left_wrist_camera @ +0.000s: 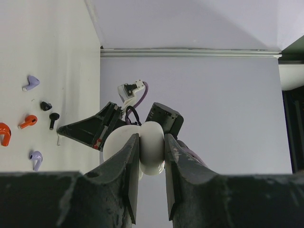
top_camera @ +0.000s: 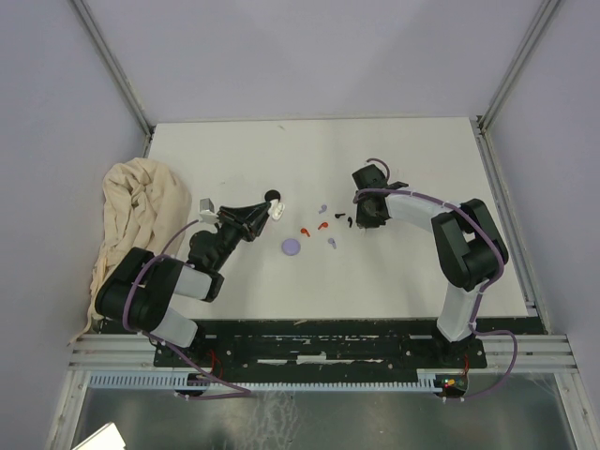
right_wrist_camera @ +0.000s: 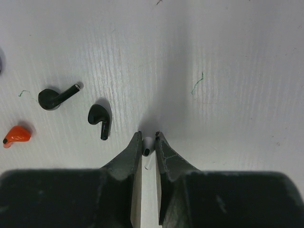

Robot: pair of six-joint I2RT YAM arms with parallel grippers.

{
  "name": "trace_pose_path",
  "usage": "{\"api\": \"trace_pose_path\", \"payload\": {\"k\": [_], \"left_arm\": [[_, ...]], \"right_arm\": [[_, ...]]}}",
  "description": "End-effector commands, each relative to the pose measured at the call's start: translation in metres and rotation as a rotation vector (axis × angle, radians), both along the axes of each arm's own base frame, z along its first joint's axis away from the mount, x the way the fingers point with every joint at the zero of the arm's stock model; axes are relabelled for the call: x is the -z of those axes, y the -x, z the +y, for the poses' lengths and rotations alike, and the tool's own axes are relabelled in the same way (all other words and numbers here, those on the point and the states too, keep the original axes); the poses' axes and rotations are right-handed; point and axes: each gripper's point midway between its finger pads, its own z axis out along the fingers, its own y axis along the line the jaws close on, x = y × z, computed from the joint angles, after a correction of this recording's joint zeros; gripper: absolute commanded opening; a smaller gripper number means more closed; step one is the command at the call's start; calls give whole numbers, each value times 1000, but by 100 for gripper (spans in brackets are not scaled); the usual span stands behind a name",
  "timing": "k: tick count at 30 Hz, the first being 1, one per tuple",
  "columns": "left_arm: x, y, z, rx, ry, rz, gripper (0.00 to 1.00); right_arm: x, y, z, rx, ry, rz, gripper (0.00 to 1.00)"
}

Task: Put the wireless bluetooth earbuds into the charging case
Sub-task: Pick up the earbud from the center of the board.

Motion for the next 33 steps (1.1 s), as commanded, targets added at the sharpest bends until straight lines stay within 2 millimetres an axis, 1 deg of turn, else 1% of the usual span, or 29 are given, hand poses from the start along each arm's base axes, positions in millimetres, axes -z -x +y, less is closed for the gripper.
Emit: {"api": "trace_pose_path", "payload": {"k": [1, 6, 17, 26, 33], "left_arm": [[-10, 3, 5, -29, -48, -75, 3], [-11, 3, 5, -29, -66, -76, 3], [-11, 1, 3, -23, -76, -77, 3], [-14, -2, 3, -28, -93, -78, 3], [-15, -2, 2, -25, -97, -80, 3]], "right_arm": [[-24, -15, 4, -12, -19, -67, 11], [-37, -19, 3, -13, -20, -106, 8], [-75, -22, -6, -18, -15, -243, 4], [-82, -24, -8, -26, -11, -268, 3], [-93, -24, -10, -21, -18, -313, 3]]}}
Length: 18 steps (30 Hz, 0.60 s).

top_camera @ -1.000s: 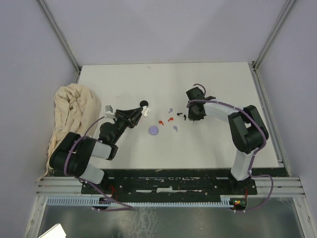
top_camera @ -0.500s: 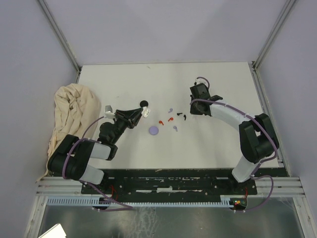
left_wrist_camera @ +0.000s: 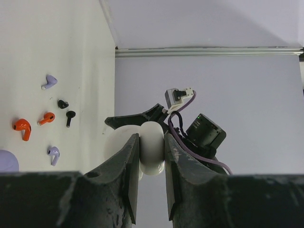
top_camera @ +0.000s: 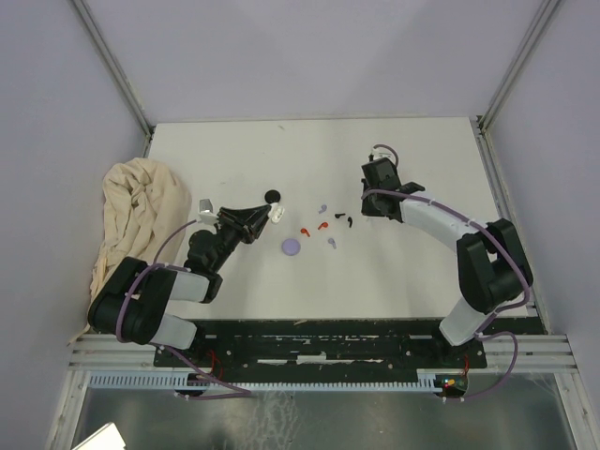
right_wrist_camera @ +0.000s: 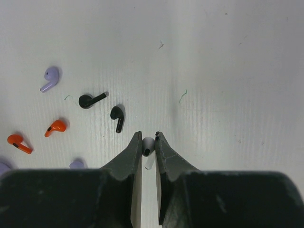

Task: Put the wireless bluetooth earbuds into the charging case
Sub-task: Pick up the earbud from the center of the board, then place the earbud in the charging case.

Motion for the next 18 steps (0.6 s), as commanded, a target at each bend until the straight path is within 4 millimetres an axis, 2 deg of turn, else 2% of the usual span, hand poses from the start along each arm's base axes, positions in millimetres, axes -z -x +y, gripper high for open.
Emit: {"api": "trace_pose_path", "payload": {"k": [1, 11, 18], "left_arm": [[-22, -5, 1, -13, -19, -94, 3], [-20, -4, -1, -4, -30, -93, 3], [-24, -8, -4, 5, -26, -100, 3]], "right_arm": [[-30, -10, -5, 14, -11, -109, 3], [-40, -9, -2, 3, -34, -138, 2], [-37, -7, -1, -12, -42, -143, 2]]}}
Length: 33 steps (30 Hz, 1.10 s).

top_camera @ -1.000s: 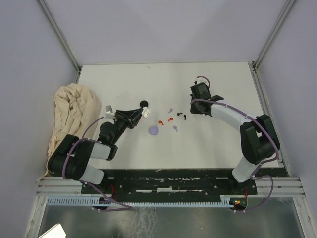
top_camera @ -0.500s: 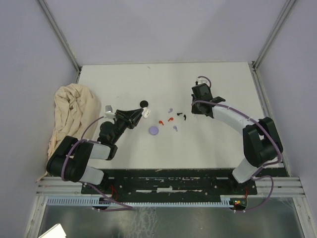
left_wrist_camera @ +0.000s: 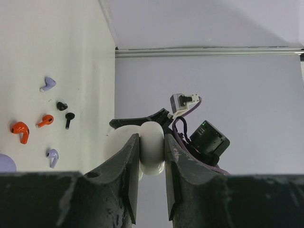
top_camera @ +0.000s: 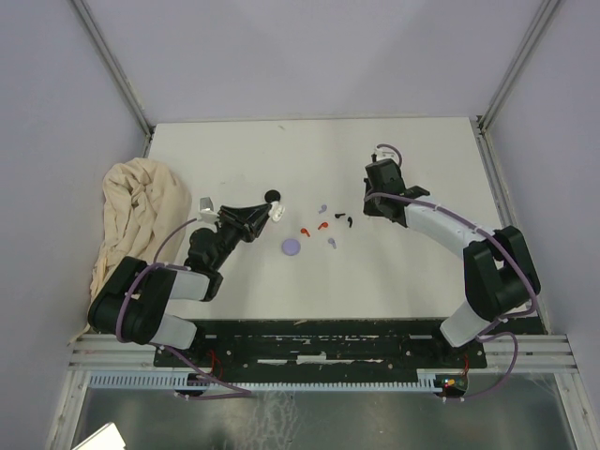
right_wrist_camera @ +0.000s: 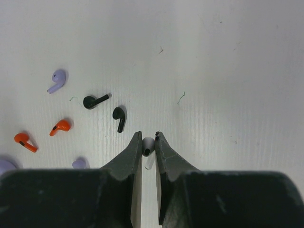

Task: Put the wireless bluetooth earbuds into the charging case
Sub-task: Place the earbud in the charging case.

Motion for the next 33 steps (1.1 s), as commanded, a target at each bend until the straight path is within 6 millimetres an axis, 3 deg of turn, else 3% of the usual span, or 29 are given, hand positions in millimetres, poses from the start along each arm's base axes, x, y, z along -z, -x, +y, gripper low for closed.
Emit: {"api": "trace_pose_path", "payload": {"k": [1, 10, 19, 33], "left_arm": [[-26, -5, -3, 5, -14, -108, 3], [-27, -4, -5, 6, -23, -109, 3], [-28, -5, -12, 44, -17, -104, 3], [-23, -6, -19, 67, -4, -81, 3]], "right_arm": [[-24, -8, 3, -15, -30, -83, 2], [-37, -10, 8, -73, -50, -156, 2], [-66, -11, 24, -141, -119, -246, 1], [-106, 6, 87, -354, -140, -434, 1]]}}
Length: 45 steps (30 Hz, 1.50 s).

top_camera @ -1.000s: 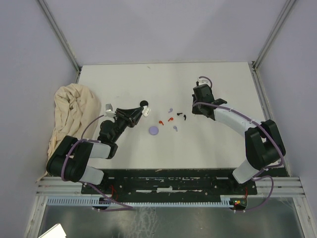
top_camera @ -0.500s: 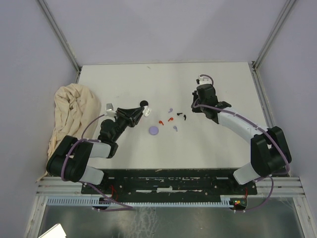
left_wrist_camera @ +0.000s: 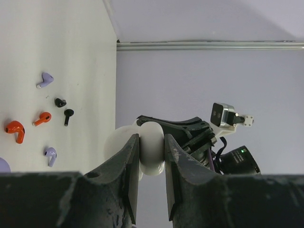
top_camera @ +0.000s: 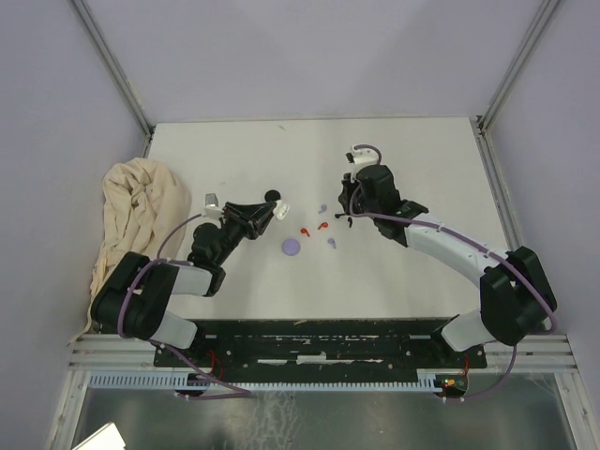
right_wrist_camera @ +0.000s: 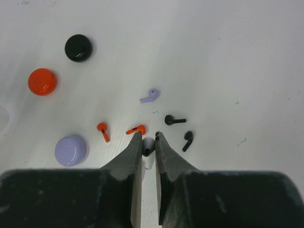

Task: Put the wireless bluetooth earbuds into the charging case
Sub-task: Place the earbud in the charging case.

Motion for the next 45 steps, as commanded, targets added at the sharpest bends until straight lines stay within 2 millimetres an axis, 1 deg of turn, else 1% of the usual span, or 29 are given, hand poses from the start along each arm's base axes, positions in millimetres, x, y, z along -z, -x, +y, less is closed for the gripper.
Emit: {"api": "trace_pose_path", "payload": {"k": [1, 5, 11, 14, 21, 32, 36, 41, 45], "left_arm": [[-19, -3, -6, 15, 1, -84, 3], [-18, -4, -6, 13, -3, -80, 3], [-16, -4, -6, 12, 1, -74, 3], [-16, -4, -7, 21, 16, -76, 3], [-15, -3, -8, 28, 33, -73, 3], [-14, -1, -10, 46, 35, -68, 3], [-15, 0, -12, 56, 34, -71, 3], [-12, -5, -15, 66, 23, -63, 3], [-14, -7, -16, 68, 45, -67, 3]], "right_arm": [[-46, -1, 19, -59, -63, -173, 1], [-56, 1, 22, -77, -77, -214, 1], [-64, 8, 38, -133, -89, -279, 1], [-70, 12, 42, -150, -98, -329, 1], [-84, 18, 47, -200, -97, -436, 1], [-96, 28, 53, -268, -70, -559, 1], [-102, 34, 61, -309, -88, -613, 1], [-104, 40, 70, -352, -88, -651, 1], [-108, 49, 84, -415, -115, -723, 1]]}}
